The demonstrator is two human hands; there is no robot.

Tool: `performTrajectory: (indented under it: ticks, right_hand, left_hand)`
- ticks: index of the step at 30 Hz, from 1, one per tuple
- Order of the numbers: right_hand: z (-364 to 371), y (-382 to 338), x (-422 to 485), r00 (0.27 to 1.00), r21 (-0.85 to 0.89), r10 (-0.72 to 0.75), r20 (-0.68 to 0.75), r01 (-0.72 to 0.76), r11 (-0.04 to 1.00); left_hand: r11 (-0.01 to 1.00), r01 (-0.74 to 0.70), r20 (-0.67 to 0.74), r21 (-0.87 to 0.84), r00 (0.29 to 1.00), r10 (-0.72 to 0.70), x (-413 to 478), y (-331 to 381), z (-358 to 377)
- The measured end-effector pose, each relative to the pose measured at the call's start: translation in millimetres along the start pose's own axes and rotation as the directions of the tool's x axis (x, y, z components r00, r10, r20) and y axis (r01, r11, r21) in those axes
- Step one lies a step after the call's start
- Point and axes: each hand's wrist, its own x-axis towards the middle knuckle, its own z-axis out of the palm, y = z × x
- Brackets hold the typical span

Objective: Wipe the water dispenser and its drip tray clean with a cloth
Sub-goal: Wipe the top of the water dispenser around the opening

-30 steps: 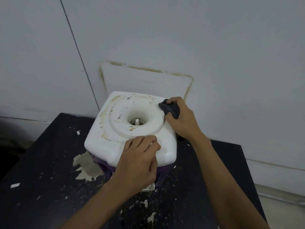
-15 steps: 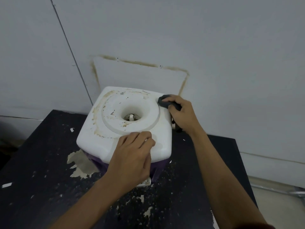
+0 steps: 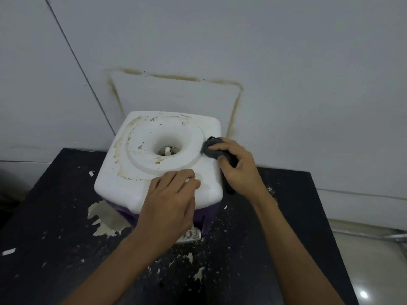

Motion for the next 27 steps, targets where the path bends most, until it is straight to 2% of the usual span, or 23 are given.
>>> performTrajectory:
  ticks: [3, 5, 7, 10, 12, 15, 18, 21, 24, 27]
  right_hand:
    - [13, -20, -18, 0.998, -0.078, -0.061, -0.009, 0.061, 0.995]
    - [14, -26, -37, 0.991, -0.121, -0.118, 0.065, 0.126, 0.985]
    - [5, -24, -46, 0.988, -0.150, -0.111, 0.108, 0.127, 0.981]
    - [5, -23, -46, 0.995, -0.140, -0.080, 0.060, 0.087, 0.986]
    - [14, -29, -53, 0.996, -0.201, -0.082, 0.033, 0.087, 0.976]
    - [20, -33, -66, 0.994, -0.298, -0.101, 0.048, 0.111, 0.948]
    - [19, -34, -69, 0.994, -0.331, -0.103, 0.021, 0.104, 0.938]
    - [35, -44, -71, 0.988, -0.414, -0.156, -0.008, 0.139, 0.900]
    - [51, -53, -77, 0.965, -0.472, -0.250, 0.084, 0.259, 0.843]
    - [51, -52, -73, 0.967, -0.402, -0.246, 0.068, 0.252, 0.880]
  left_hand:
    - [1.000, -0.007, -0.018, -0.010, 1.000, 0.006, 0, -2, 0]
    - [0.999, -0.022, -0.030, -0.030, 0.999, 0.021, -2, -3, 0]
    - [0.998, -0.037, -0.041, -0.057, 0.999, 0.035, -1, -4, 0]
    - [0.998, -0.043, -0.081, -0.056, 0.996, 0.038, -5, -5, -3]
    - [0.999, -0.035, -0.125, -0.019, 0.992, 0.033, -11, -4, -7]
    - [0.998, 0.050, -0.215, 0.048, 0.976, -0.039, -32, -2, -13]
    - [0.986, 0.165, -0.287, -0.011, 0.944, -0.161, -57, -13, -18]
    - [0.970, 0.243, -0.299, -0.014, 0.925, -0.236, -71, -33, -20]
    - [0.979, 0.205, -0.271, 0.004, 0.942, -0.196, -75, -44, -18]
    - [0.990, 0.141, -0.270, -0.003, 0.953, -0.137, -77, -52, -21]
